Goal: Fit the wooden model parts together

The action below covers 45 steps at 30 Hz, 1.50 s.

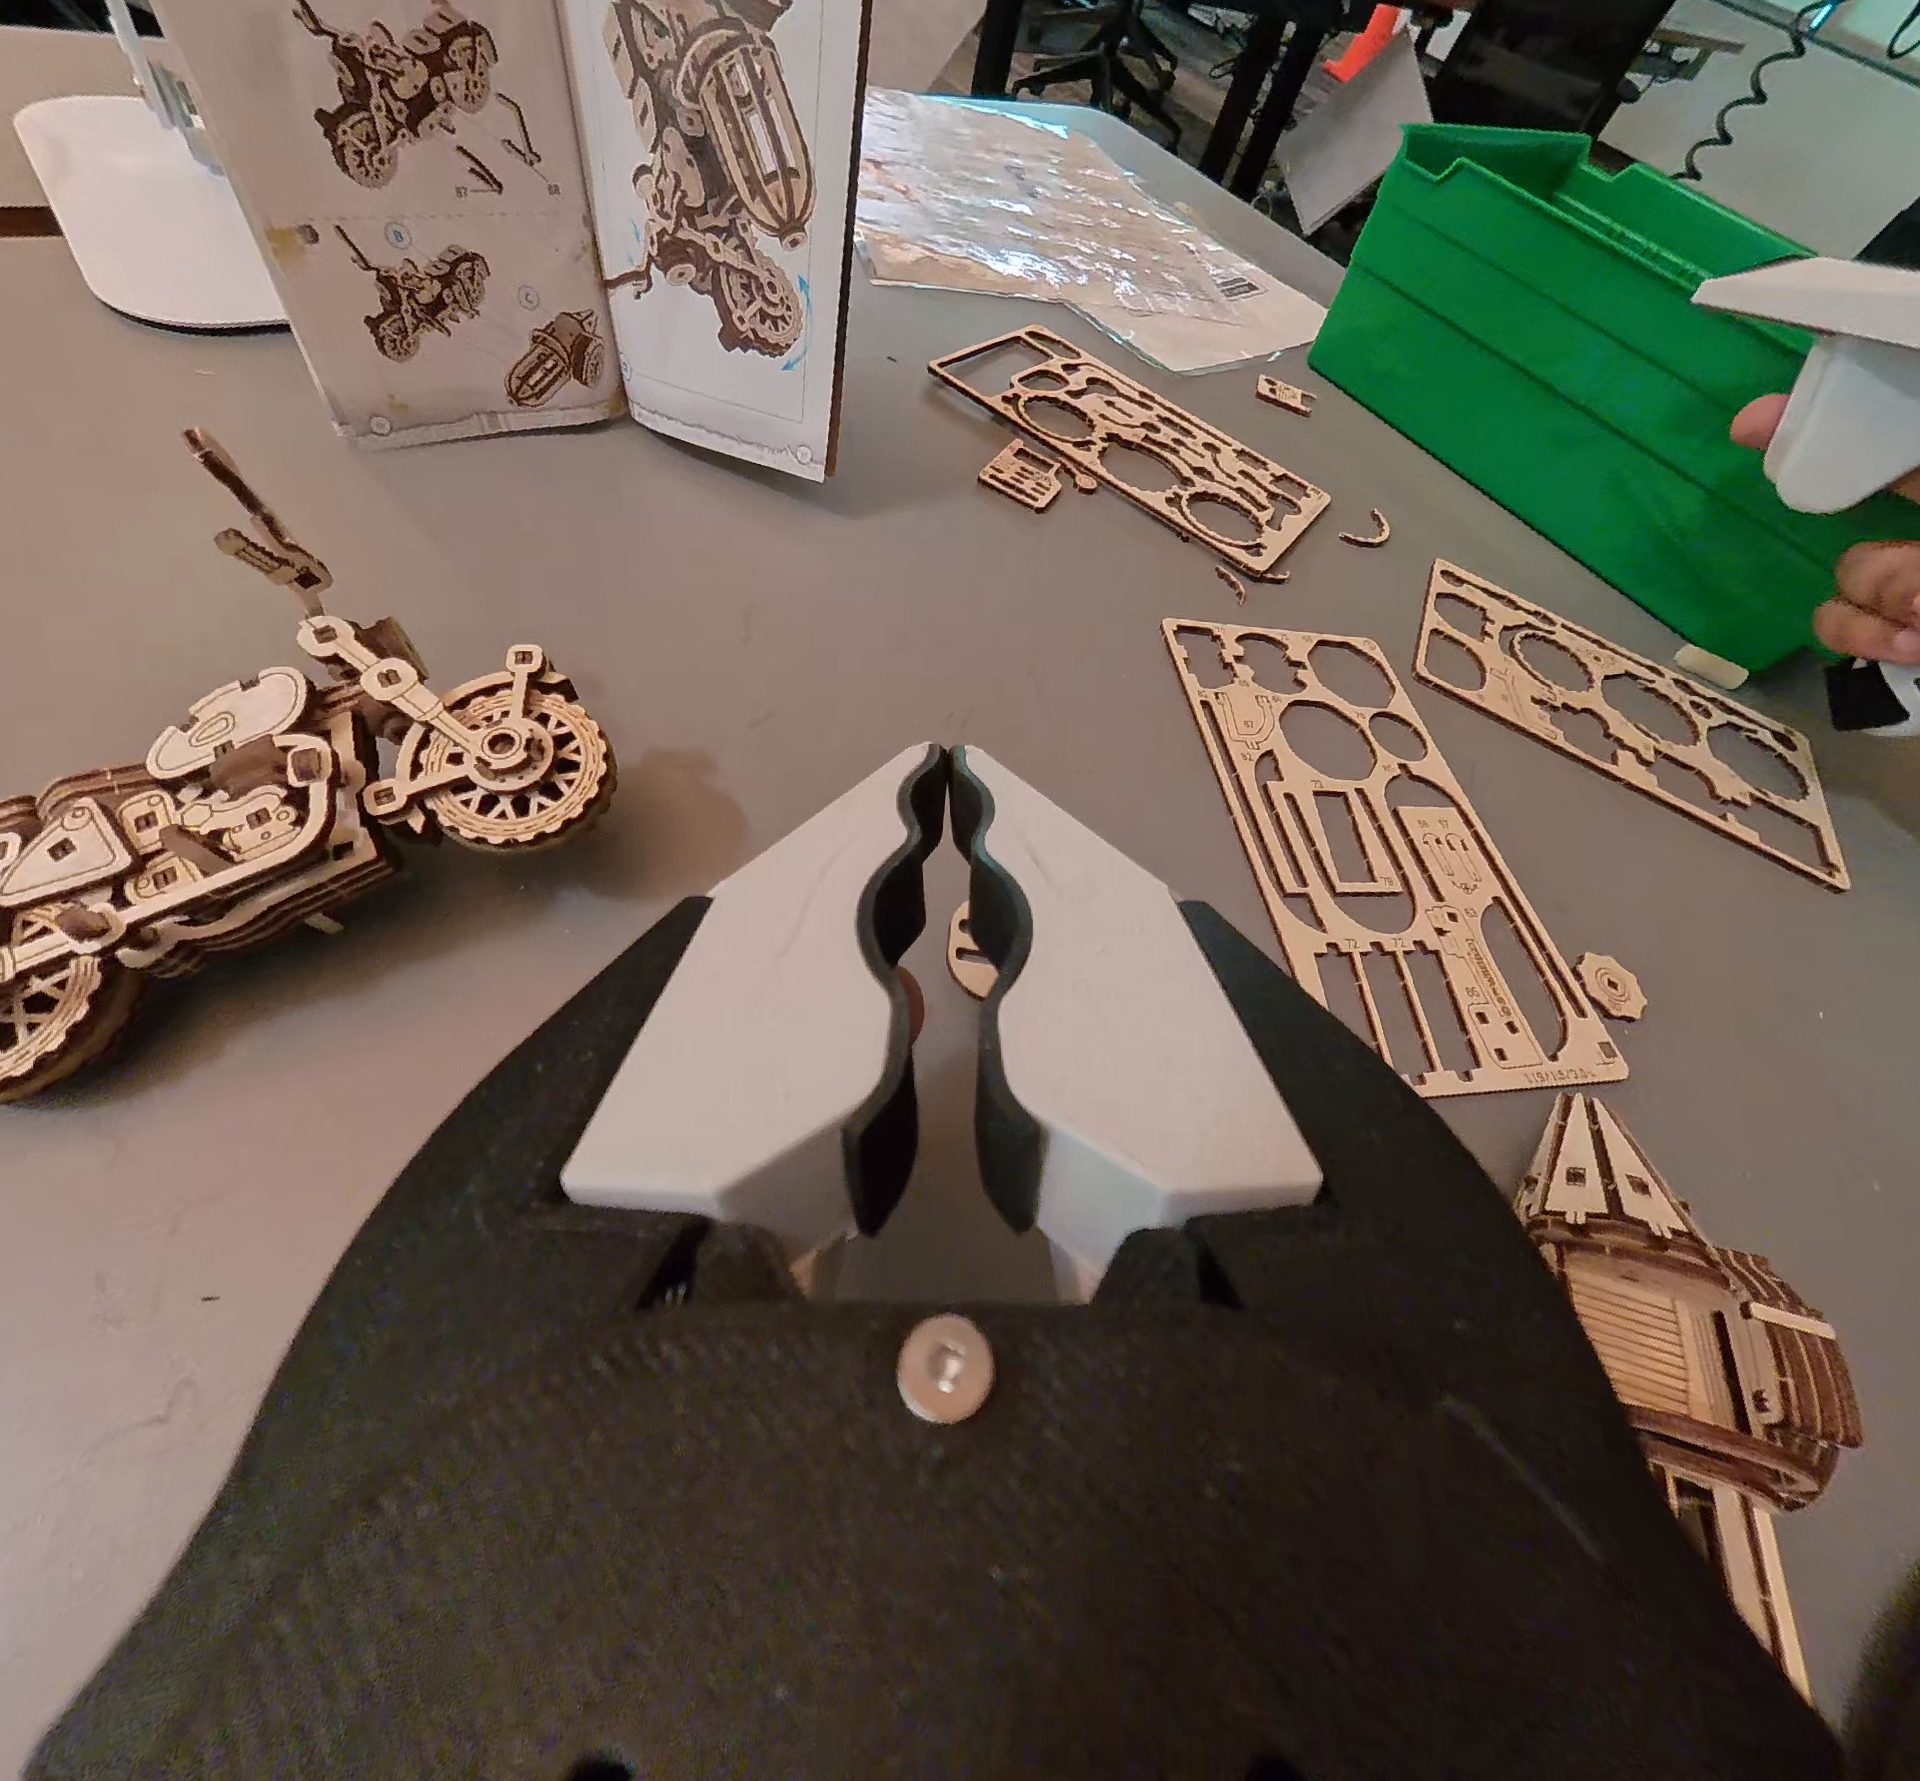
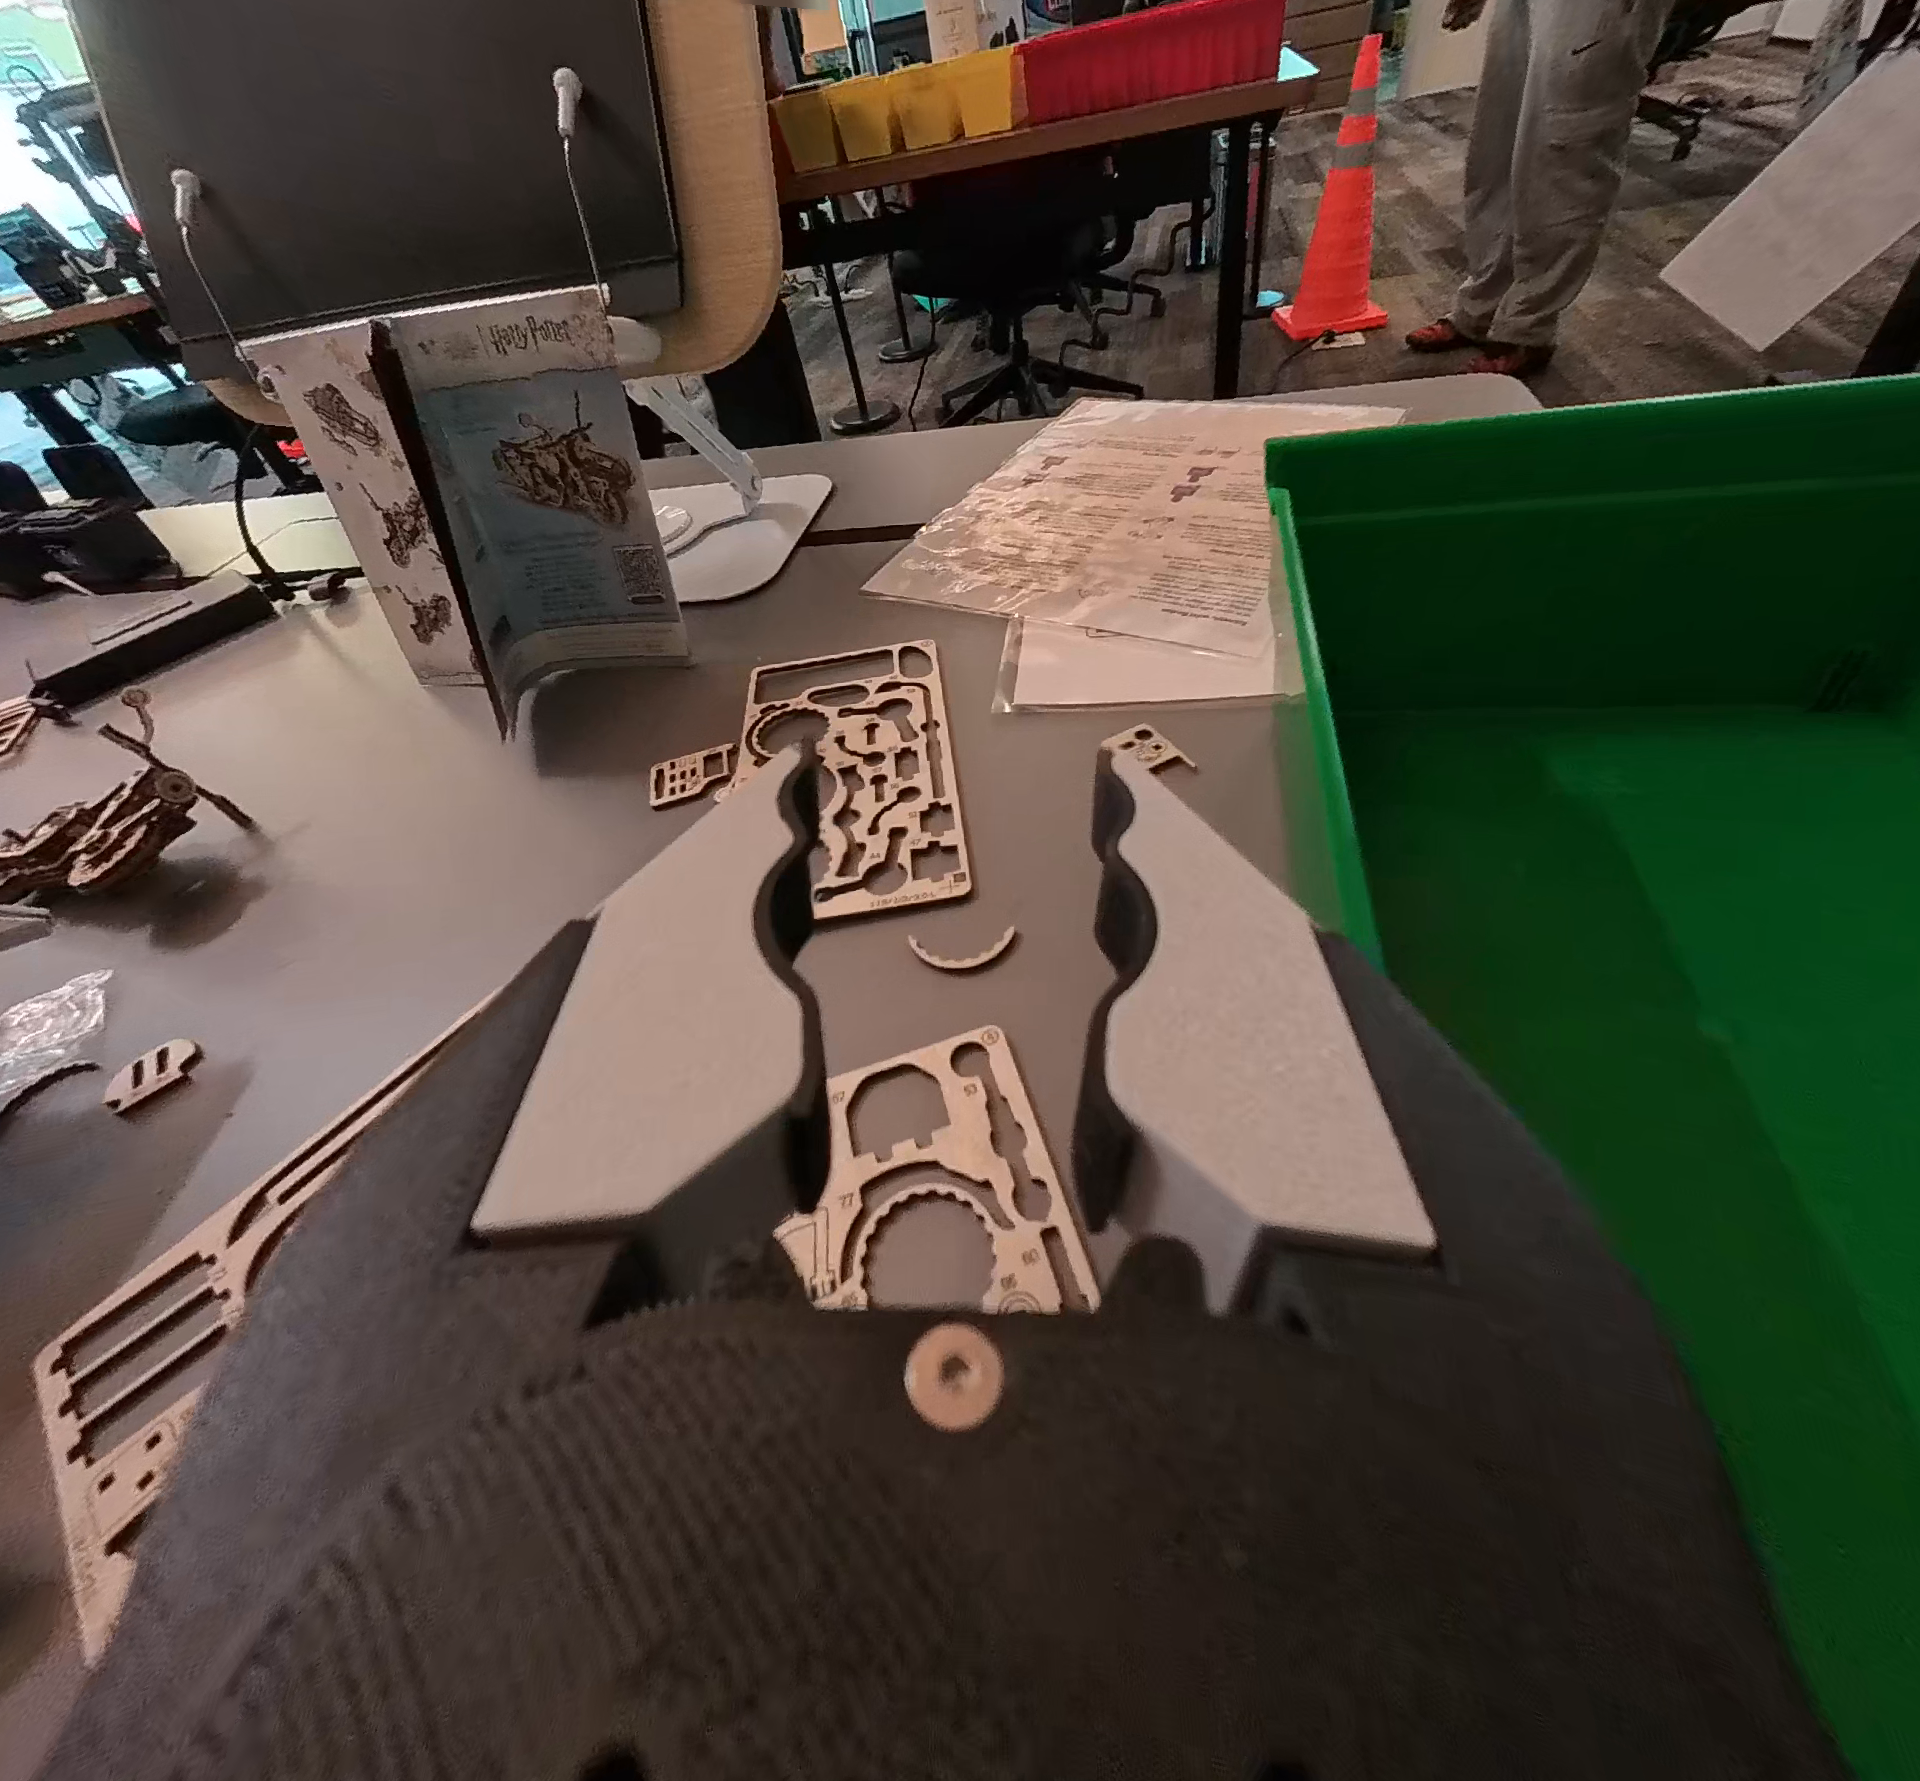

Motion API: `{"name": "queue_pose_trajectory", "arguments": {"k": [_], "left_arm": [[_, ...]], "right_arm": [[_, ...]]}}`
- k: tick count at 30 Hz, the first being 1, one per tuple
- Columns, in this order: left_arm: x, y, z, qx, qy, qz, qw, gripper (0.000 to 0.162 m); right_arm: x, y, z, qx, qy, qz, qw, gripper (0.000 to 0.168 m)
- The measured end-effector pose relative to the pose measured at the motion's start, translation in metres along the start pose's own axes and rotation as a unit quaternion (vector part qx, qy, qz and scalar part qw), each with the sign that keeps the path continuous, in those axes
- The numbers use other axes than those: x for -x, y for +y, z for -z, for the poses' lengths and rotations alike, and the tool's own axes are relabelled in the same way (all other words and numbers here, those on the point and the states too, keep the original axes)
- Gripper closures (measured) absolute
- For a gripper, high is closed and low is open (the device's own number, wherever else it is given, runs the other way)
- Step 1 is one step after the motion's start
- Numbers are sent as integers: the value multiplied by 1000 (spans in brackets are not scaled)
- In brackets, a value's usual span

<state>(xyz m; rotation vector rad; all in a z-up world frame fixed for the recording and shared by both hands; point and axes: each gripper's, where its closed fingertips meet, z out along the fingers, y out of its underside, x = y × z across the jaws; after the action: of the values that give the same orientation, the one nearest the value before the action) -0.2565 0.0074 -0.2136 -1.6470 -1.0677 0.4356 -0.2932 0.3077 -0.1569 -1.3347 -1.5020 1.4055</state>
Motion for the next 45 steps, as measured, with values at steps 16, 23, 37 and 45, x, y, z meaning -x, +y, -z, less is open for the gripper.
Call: {"name": "queue_pose_trajectory", "arguments": {"k": [16, 23, 37, 45], "left_arm": [[0, 0, 0, 1, 0, -1, 1000, 162], [-1, 0, 0, 1, 1, -1, 1000, 162], [-1, 1, -1, 3, 1, -1, 1000, 162], [-1, 1, -1, 3, 2, -1, 1000, 162]], "right_arm": [[3, 0, 2, 1, -16, 14, 1000, 117], [11, 4, -2, 9, -31, 11, 999, 117], [61, 46, -18, 104, -118, 40, 987, 112], [73, 60, -19, 133, -134, 63, 980, 112]]}}
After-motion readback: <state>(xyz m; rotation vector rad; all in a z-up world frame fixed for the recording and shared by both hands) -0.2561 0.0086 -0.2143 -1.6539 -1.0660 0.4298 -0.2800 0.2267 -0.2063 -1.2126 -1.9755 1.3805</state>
